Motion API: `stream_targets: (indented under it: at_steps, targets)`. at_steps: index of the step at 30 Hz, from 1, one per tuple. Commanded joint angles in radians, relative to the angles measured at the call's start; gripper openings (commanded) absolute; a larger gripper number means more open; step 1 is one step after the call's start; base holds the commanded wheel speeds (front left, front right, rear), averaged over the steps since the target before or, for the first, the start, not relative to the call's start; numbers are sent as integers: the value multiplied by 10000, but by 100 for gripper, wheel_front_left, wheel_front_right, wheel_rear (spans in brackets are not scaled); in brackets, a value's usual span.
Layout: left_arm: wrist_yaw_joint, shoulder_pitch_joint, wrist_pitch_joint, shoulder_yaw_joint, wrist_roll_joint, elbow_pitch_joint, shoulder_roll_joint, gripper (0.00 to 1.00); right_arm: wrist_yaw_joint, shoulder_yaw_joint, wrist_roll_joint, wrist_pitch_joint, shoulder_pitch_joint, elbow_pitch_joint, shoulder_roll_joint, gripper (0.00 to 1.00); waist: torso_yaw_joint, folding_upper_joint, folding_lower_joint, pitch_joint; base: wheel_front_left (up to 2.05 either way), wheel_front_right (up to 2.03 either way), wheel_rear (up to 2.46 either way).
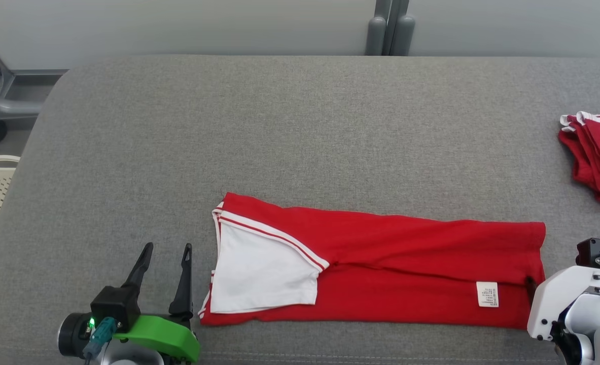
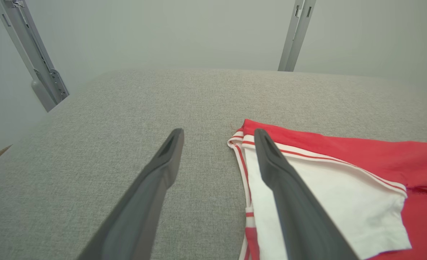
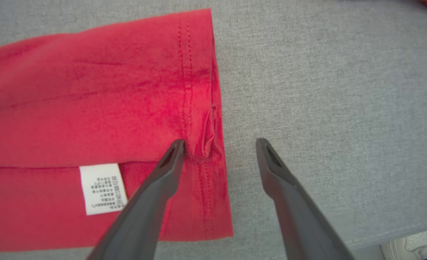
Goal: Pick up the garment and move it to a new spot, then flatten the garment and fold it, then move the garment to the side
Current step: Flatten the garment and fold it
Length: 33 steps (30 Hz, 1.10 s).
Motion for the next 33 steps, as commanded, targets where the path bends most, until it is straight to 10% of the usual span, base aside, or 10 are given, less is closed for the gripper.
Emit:
stream_targets:
  at_steps: [1, 4, 13, 21, 26, 28, 29, 33]
  targets:
    - [-21, -163, -28, 12, 53, 27, 4, 100, -3, -48, 138, -56, -156, 133, -27, 100, 16, 0, 0, 18, 0, 0, 0]
    - [-28, -164, -30, -36, 54, 84, 30, 100, -3, -141, 492, -149, -328, 443, -29, 97, 59, 0, 0, 57, 0, 0, 0]
    - [-37, -169, -30, -190, -166, 180, 130, 100, -12, -671, 487, -104, -698, 1307, -41, 34, 216, 0, 0, 172, 0, 0, 0]
    - [-40, -235, -30, -126, -159, 194, 177, 100, -15, -1200, 89, -209, -1093, 1794, -49, 0, 250, 0, 0, 207, 0, 0, 0]
    - [-42, -225, -30, -92, -100, 207, 166, 100, -14, -1213, -23, -265, -1263, 2091, -38, 0, 257, 0, 0, 174, 0, 0, 0]
    - [-42, -235, -30, -85, -93, 210, 159, 100, -10, -1041, 55, -336, -1286, 2193, -29, 56, 268, 0, 0, 175, 0, 0, 0]
    - [-41, -239, -30, -92, -95, 219, 157, 100, -9, -919, 167, -343, -1287, 2249, -9, 100, 273, 0, 0, 171, 0, 0, 0]
    - [-41, -241, -30, -77, -103, 225, 153, 100, -1, -663, 303, -425, -1199, 2289, 16, 100, 276, 0, 0, 163, 0, 0, 0]
